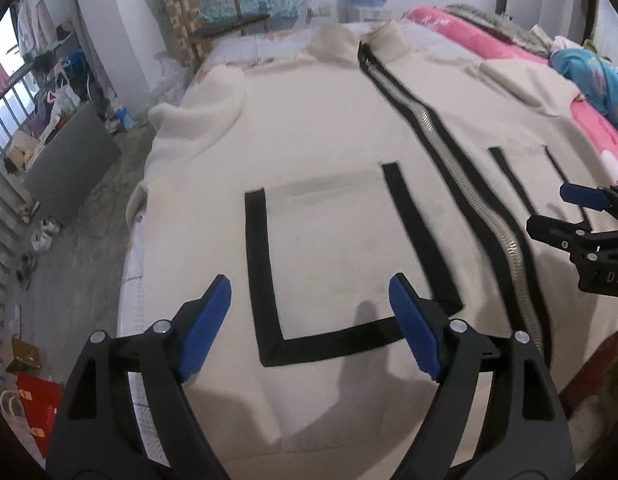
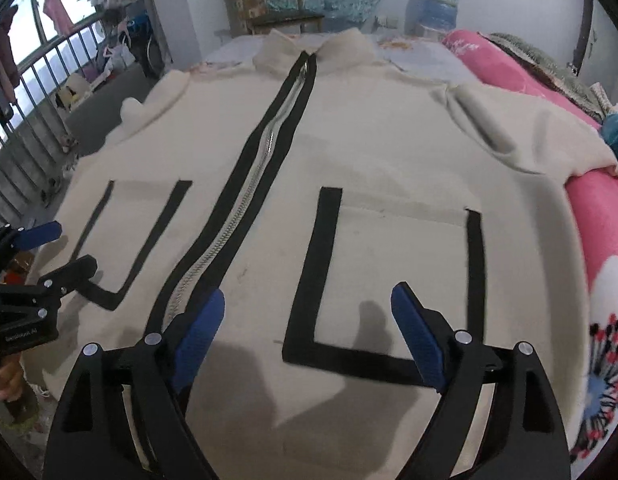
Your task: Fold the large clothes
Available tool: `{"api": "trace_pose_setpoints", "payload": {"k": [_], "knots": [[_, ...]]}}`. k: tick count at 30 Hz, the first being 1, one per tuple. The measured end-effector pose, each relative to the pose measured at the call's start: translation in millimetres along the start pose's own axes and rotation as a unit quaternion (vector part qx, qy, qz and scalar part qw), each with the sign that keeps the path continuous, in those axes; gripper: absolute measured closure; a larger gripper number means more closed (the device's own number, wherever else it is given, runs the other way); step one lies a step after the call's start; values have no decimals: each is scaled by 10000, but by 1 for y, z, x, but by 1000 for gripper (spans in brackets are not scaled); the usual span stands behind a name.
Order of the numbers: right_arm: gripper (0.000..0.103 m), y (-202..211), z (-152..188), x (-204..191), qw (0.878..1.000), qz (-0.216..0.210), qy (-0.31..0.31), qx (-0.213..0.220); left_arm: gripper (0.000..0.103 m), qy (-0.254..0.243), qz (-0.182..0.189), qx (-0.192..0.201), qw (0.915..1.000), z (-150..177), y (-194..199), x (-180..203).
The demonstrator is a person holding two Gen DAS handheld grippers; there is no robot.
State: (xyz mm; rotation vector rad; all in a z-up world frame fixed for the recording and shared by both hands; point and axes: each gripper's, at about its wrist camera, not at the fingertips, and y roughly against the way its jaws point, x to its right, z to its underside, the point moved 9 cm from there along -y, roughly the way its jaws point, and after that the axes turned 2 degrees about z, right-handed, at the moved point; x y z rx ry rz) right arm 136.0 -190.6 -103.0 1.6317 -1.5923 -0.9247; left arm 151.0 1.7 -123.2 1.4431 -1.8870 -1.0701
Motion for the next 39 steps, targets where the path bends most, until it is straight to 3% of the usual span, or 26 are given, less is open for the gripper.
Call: {"api": "trace_pose_setpoints", "payload": {"k": [4, 10, 14, 39], "knots": [[15, -11, 5, 2, 10000, -4, -8, -56, 19, 45, -16, -217, 9998, 10, -12, -2], [7, -17, 6, -1, 9996, 194, 192, 30, 8, 237, -30, -219, 9995, 15, -15, -9], [6, -18, 4, 0, 9995, 226, 223, 56, 7, 466, 122, -256, 9985, 16, -17, -13], [6, -18, 4, 1, 9995, 256, 188, -20, 7, 483, 102, -176, 9986, 17, -15, -12]]}}
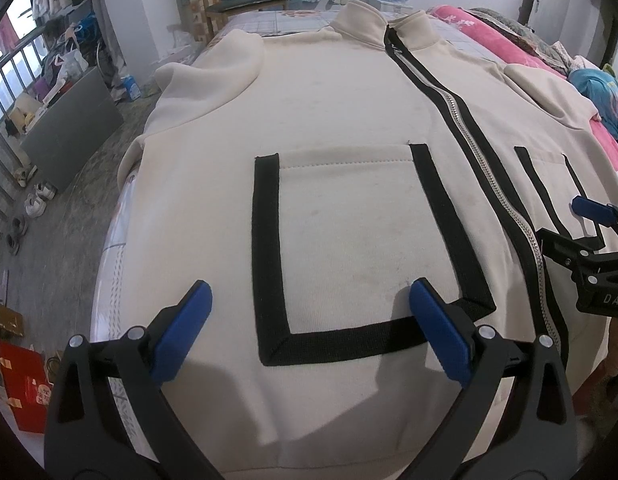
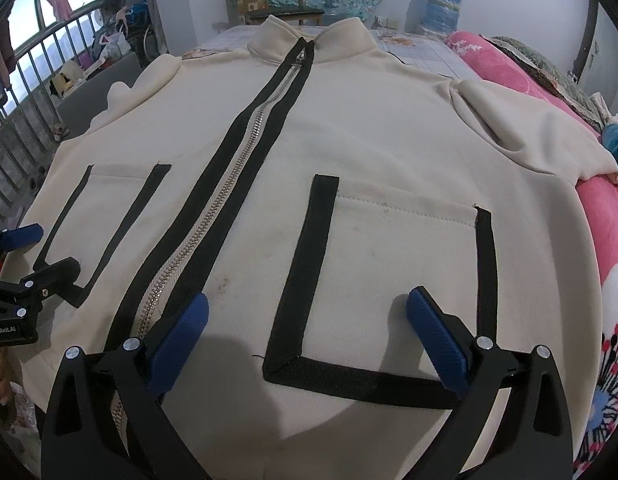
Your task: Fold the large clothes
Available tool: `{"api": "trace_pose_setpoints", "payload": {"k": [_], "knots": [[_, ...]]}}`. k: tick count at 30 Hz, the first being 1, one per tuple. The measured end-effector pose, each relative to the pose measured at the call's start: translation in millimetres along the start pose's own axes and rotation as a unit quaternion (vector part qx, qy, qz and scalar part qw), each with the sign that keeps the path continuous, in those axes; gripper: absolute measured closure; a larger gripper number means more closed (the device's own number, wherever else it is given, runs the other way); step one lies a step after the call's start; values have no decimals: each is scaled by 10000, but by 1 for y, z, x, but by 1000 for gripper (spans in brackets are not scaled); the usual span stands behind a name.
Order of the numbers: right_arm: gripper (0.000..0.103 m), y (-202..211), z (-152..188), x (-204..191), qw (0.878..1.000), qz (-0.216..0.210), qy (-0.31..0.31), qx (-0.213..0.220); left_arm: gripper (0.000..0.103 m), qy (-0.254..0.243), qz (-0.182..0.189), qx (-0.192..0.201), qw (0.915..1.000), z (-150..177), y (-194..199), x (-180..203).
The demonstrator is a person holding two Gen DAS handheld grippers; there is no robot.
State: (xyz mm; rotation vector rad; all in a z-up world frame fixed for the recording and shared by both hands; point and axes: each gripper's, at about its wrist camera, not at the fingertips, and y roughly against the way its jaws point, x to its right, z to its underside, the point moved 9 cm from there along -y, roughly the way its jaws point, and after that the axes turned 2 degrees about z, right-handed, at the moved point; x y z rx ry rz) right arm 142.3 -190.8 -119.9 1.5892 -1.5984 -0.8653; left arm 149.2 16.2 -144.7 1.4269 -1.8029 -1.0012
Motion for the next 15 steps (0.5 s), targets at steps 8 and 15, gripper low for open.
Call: {"api": "trace_pose_setpoints", "payload": {"k": [8, 15], "knots": [[6, -1, 0, 0, 10000, 11, -15, -31, 7, -1, -2, -19, 10000, 0, 0, 0], [6, -1, -1, -1, 10000, 39, -46, -54, 7, 44, -23, -97, 9999, 0, -1, -2]]}}
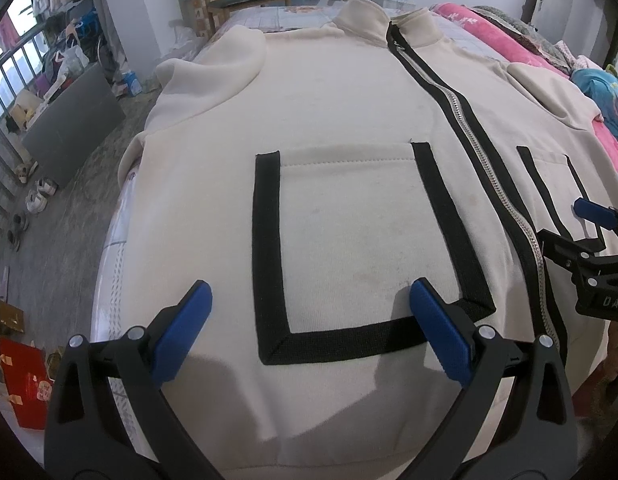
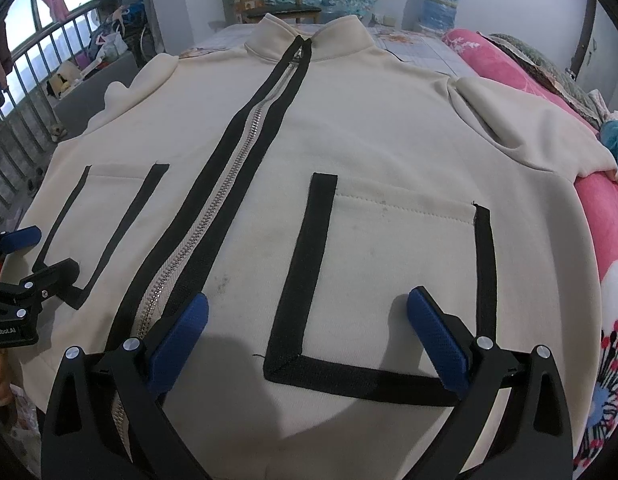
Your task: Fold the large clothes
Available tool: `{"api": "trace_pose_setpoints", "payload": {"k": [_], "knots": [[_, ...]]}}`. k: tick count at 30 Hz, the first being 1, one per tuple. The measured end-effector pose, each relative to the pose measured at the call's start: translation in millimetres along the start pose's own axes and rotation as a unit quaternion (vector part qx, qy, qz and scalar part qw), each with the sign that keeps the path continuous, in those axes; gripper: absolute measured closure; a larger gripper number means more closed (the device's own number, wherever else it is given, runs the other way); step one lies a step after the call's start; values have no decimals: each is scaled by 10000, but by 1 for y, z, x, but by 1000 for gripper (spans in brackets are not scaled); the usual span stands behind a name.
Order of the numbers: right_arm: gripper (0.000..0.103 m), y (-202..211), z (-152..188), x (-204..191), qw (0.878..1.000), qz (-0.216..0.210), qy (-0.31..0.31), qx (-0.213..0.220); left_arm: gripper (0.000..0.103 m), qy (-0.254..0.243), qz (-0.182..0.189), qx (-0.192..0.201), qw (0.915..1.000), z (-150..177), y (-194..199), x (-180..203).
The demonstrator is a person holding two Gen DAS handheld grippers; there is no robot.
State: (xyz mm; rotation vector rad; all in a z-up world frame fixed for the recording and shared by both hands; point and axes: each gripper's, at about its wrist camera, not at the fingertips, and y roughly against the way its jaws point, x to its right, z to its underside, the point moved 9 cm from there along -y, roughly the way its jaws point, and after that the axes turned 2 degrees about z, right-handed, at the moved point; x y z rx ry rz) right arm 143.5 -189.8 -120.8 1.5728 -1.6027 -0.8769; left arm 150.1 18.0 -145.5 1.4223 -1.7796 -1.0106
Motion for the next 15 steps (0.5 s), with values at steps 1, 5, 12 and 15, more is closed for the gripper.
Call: {"api": "trace_pose_setpoints", "payload": {"k": [1, 5, 12, 15], "knots": [[6, 0, 0, 0, 10000, 1, -1, -3, 7, 6, -3, -16, 10000, 0, 0, 0], [6, 0, 0, 0, 10000, 2, -11, -17, 7, 20, -11, -42, 10000, -1, -1, 0], [6, -1, 0, 0, 10000, 17, -36, -59, 7, 22, -16, -49, 10000, -1, -1, 0], [6, -1, 0, -1, 10000, 27, -45, -70, 7, -3, 5, -38, 10000, -1, -1, 0]]}}
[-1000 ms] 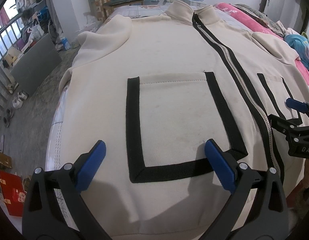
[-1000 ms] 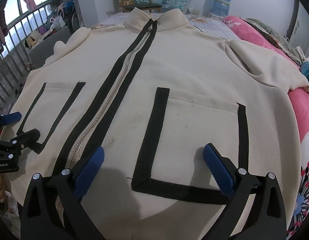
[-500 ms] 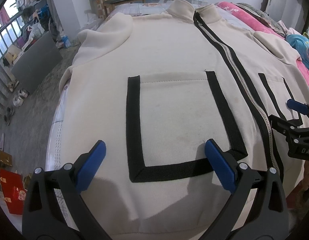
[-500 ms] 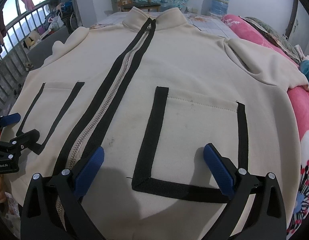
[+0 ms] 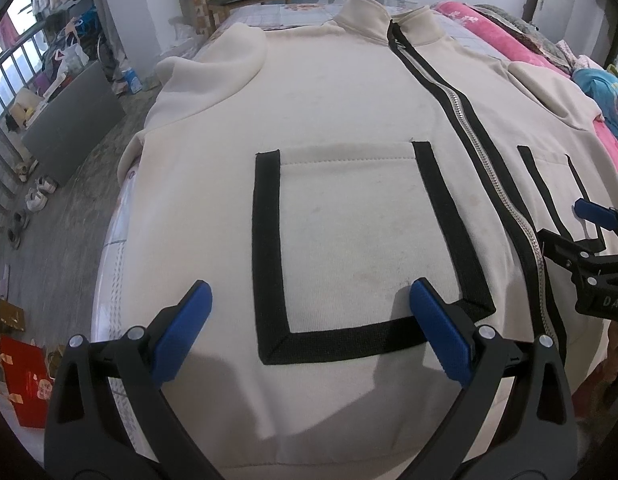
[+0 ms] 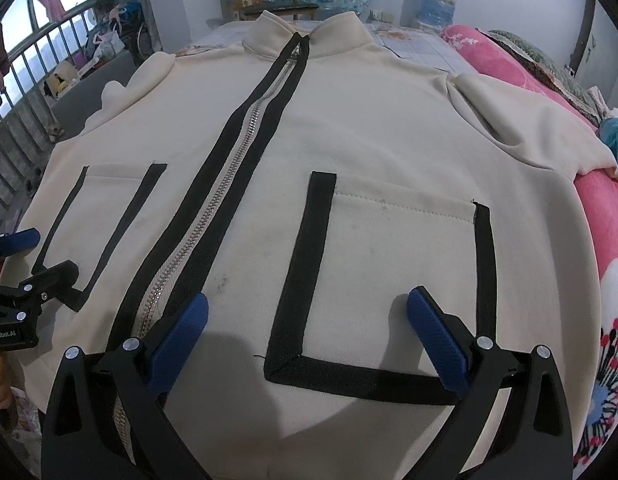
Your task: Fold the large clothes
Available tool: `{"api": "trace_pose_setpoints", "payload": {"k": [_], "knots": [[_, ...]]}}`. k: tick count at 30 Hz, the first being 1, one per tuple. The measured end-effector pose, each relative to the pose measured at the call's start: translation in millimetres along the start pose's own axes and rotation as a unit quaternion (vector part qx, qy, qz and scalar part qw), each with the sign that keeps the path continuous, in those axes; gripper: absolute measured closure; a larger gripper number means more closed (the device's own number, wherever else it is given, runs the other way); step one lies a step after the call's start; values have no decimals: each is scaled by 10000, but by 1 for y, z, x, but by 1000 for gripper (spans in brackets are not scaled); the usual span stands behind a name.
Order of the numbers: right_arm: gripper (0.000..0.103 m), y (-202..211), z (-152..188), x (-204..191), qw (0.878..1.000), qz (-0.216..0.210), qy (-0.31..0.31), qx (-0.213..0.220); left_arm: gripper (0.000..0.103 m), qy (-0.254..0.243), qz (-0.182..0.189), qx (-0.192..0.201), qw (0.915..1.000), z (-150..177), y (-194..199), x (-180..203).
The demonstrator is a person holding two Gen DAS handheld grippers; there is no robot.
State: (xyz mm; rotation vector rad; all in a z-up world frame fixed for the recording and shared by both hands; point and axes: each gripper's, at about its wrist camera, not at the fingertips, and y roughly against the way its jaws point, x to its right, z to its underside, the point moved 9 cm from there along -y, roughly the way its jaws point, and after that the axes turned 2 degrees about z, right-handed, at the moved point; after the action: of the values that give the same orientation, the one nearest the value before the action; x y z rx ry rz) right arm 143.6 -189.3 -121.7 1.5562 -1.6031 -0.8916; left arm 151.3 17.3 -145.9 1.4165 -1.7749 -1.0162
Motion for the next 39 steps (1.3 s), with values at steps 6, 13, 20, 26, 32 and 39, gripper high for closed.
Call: {"api": "trace_pose_setpoints", "payload": {"k": [6, 13, 20, 26, 32, 39], "knots": [[6, 0, 0, 0, 10000, 9, -9, -17, 7, -6, 16, 9, 10000, -1, -1, 1], [6, -1, -1, 0, 10000, 14, -17, -45, 7, -39, 43, 36, 10000, -1, -1, 1], [6, -1, -1, 0, 10000, 13, -13, -9, 7, 128, -46, 534, 9985, -17, 26, -20], [6, -1, -2, -1, 10000, -28, 93, -12, 7, 667, -285, 1279, 9891, -41, 68, -79], [6, 0, -5, -3, 9992, 29, 152, -365, 7, 1469, 50, 1605, 9760, -55, 80, -146], [6, 24, -38, -52, 9967, -724, 365, 19, 8, 2877, 1293, 1442, 9379, -53, 39, -224]]}}
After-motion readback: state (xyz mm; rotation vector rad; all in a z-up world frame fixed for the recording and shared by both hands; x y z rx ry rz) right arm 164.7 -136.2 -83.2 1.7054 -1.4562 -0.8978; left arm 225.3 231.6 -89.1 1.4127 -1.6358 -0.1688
